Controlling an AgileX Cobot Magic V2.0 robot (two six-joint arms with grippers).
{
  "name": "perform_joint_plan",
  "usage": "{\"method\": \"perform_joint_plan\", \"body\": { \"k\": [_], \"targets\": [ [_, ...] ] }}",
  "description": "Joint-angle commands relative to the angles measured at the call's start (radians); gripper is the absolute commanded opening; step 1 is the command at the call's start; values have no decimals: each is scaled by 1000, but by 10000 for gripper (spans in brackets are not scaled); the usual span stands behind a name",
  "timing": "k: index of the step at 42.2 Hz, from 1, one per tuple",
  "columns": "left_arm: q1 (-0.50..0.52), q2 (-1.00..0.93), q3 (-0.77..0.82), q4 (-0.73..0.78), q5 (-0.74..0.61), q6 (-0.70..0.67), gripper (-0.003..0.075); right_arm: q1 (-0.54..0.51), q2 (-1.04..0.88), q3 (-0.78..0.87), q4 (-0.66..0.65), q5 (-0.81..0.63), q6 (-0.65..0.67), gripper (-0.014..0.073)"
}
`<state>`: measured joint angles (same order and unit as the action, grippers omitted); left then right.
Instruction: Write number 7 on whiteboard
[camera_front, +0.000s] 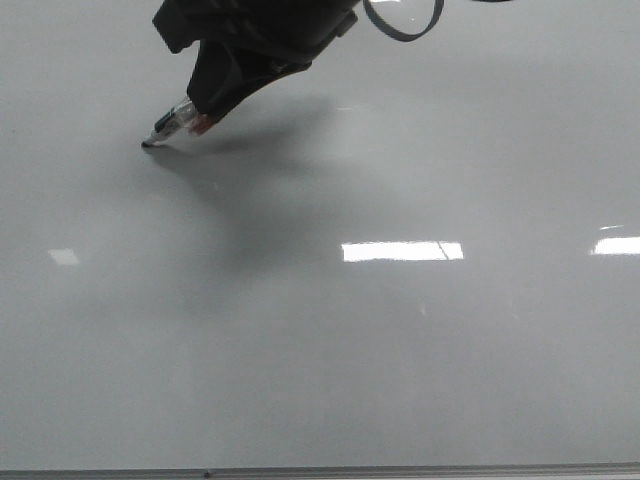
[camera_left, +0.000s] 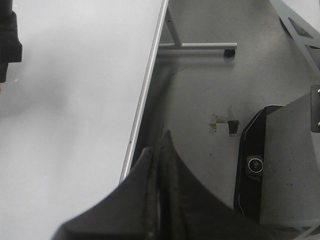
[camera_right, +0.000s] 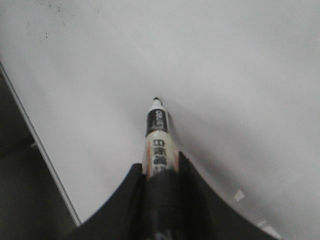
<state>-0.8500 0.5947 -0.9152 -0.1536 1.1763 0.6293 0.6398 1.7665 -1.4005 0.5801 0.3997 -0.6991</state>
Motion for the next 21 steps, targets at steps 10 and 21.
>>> {"method": "perform_joint_plan", "body": {
  "k": [10, 21],
  "targets": [
    [-7, 4, -31, -20, -49, -10, -20, -61, -49, -32, 18, -46, 19, -59],
    [-7, 4, -31, -20, -49, -10, -20, -179, -175, 123, 15, -45, 21, -59]
  ]
}}
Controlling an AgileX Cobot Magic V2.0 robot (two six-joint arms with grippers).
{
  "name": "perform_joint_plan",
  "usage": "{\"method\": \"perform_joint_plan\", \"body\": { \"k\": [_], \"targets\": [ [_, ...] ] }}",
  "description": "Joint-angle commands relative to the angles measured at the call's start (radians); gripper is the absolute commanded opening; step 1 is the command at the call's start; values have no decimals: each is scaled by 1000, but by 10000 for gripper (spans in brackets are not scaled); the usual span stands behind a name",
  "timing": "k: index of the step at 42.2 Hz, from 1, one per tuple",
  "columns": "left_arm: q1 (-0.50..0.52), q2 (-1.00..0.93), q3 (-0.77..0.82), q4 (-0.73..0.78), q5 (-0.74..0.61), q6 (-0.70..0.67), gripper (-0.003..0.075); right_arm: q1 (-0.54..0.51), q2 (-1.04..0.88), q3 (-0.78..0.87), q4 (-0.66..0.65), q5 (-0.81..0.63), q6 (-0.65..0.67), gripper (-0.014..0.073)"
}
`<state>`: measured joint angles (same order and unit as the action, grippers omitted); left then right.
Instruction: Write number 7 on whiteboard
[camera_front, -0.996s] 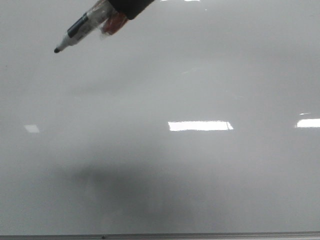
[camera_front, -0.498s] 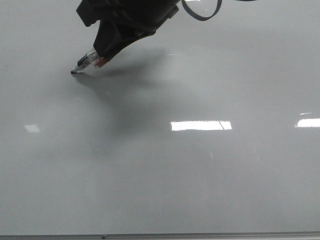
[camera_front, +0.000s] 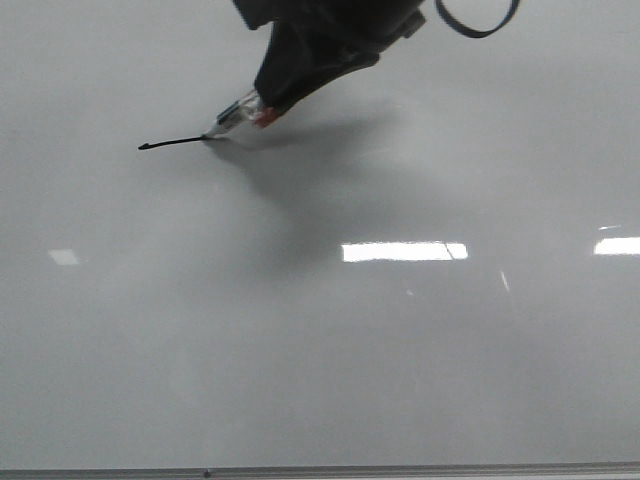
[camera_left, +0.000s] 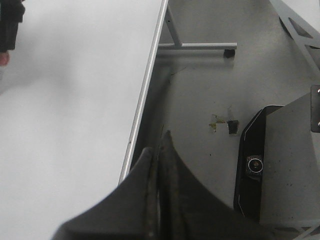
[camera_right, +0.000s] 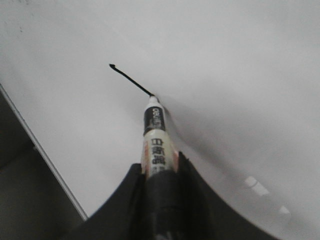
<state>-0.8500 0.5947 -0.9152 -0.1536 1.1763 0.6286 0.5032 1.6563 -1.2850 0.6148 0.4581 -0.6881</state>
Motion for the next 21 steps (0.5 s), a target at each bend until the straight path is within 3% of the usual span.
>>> {"method": "perform_joint_plan", "body": {
  "k": [1, 21],
  "targets": [
    [-7, 4, -31, -20, -49, -10, -20, -47, -69, 14, -20, -102, 10, -59],
    [-7, 4, -31, -20, -49, -10, -20, 69, 80, 15, -53, -25, 9, -59]
  ]
}}
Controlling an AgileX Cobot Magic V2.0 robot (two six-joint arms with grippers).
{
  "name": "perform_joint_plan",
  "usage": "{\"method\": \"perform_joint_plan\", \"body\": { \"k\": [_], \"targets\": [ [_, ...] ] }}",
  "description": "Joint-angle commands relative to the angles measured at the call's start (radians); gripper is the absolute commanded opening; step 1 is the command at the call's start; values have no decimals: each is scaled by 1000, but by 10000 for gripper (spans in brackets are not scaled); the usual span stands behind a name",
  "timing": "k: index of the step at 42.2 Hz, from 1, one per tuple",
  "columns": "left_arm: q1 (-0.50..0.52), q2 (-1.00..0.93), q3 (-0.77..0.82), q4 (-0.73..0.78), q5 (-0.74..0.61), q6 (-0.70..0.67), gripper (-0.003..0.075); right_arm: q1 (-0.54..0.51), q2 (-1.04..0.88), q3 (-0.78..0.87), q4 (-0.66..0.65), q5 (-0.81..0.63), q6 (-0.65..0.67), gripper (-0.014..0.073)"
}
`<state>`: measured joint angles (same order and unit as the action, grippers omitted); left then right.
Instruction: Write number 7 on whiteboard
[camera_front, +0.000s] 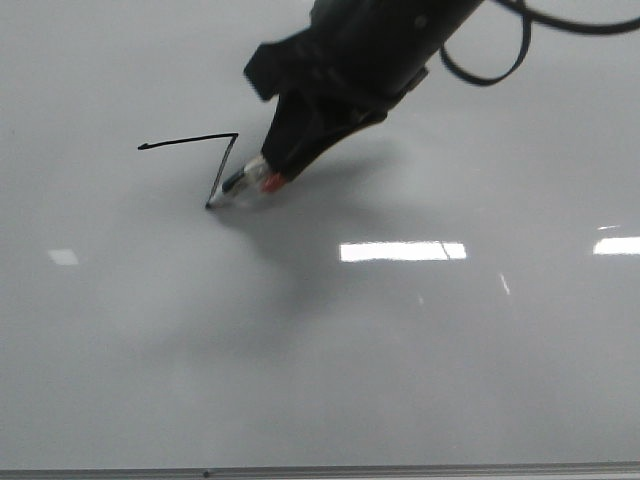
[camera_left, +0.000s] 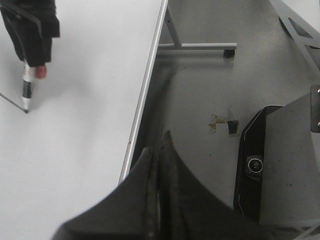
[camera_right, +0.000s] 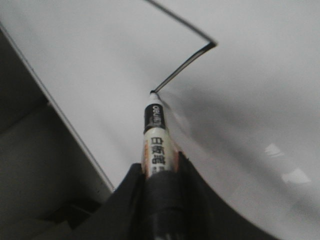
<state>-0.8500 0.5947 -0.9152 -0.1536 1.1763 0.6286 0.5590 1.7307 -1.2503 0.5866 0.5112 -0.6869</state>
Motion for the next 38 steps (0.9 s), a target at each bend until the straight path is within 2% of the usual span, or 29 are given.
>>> {"method": "perform_joint_plan", "body": {
  "k": [1, 6, 9, 14, 18, 21, 26, 28, 30, 31, 34, 36, 38],
  "targets": [
    [-7, 4, -31, -20, -49, -10, -20, 23, 16, -19, -25, -80, 8, -59],
    [-7, 4, -31, -20, -49, -10, -20, 46, 46, -19, -25, -83, 8, -59],
    [-7, 4, -31, -20, -49, -10, -20, 52, 12, -19, -25, -29, 8, -59],
    [-7, 4, -31, -33, -51, -10, -20, 84, -138, -19, -25, 157, -42, -59],
    [-7, 4, -31, -65, -102, -10, -20, 133, -256, -23, -25, 289, -101, -59],
    [-7, 11, -31, -63, -153, -10, -20, 171, -328, -23, -25, 321, -124, -59],
    [-7, 59, -31, -61, -164, -10, 5, 224, -402, -23, -25, 335, -130, -59],
    [-7, 92, -31, -61, -164, -10, 66, 243, -426, -23, -25, 345, -130, -59],
    [-7, 134, -31, -61, -178, -10, 192, 269, -443, -23, -25, 364, -130, -59],
    [-7, 155, -31, -61, -196, -10, 283, 284, -449, -23, -25, 374, -130, -59],
    [-7, 212, -31, -61, -261, -10, 462, 312, -452, -23, -24, 389, -130, -59],
    [-7, 239, -31, -61, -280, -10, 503, 328, -452, -23, -24, 386, -130, -59],
    [-7, 267, -31, -61, -280, -8, 489, 340, -452, -23, -22, 374, -130, -59]
  ]
}}
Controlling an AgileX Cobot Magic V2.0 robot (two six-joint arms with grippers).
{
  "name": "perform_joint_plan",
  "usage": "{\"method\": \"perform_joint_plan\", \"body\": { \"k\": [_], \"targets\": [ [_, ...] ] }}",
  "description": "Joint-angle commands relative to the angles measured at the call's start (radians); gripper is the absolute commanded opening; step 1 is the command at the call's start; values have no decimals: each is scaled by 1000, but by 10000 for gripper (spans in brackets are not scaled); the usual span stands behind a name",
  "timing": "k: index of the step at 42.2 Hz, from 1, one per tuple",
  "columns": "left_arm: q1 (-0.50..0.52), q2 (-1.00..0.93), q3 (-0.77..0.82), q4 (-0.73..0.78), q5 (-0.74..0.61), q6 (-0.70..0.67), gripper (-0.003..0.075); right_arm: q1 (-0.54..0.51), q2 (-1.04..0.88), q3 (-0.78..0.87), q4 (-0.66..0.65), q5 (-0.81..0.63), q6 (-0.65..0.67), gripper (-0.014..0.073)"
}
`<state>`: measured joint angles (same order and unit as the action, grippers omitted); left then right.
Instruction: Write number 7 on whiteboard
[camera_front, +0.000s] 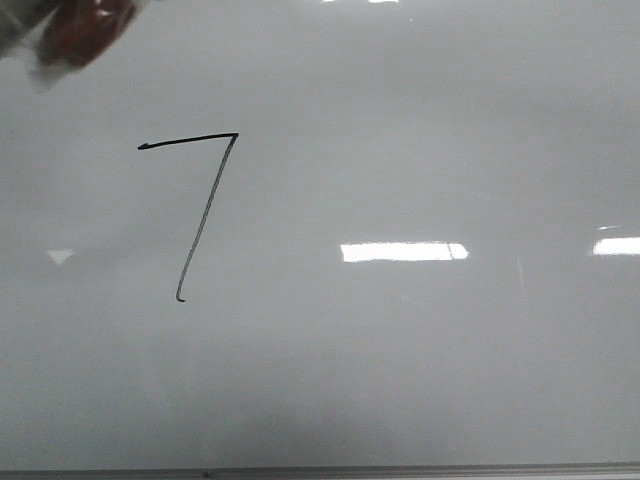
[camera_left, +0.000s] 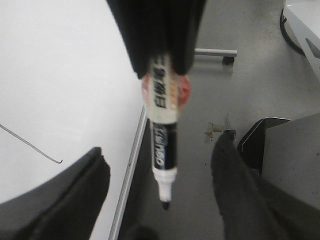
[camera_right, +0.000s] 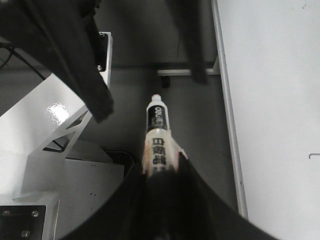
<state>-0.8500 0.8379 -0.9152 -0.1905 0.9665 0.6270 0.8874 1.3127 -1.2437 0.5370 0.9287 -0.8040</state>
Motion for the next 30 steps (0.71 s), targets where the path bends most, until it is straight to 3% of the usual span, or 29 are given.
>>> {"method": "perform_joint_plan", "body": {
  "k": [1, 10, 20, 23, 30],
  "targets": [
    [-7, 40, -31, -24, -68, -4, 474, 19, -34, -29, 27, -47, -13, -59],
    [-7, 74, -31, -30, -64, -4, 321, 21, -34, -29, 38, -62, -13, -59],
    [-7, 74, -31, -32, -64, -2, 17, 21, -34, -29, 43, -87, -13, -37],
    [-7, 74, -31, -35, -64, -2, -20, 21, -34, -29, 49, -102, -13, 66],
    [-7, 74, -31, -27, -57, -4, -20, 13, -51, -29, 42, -110, -12, 474]
  ]
}}
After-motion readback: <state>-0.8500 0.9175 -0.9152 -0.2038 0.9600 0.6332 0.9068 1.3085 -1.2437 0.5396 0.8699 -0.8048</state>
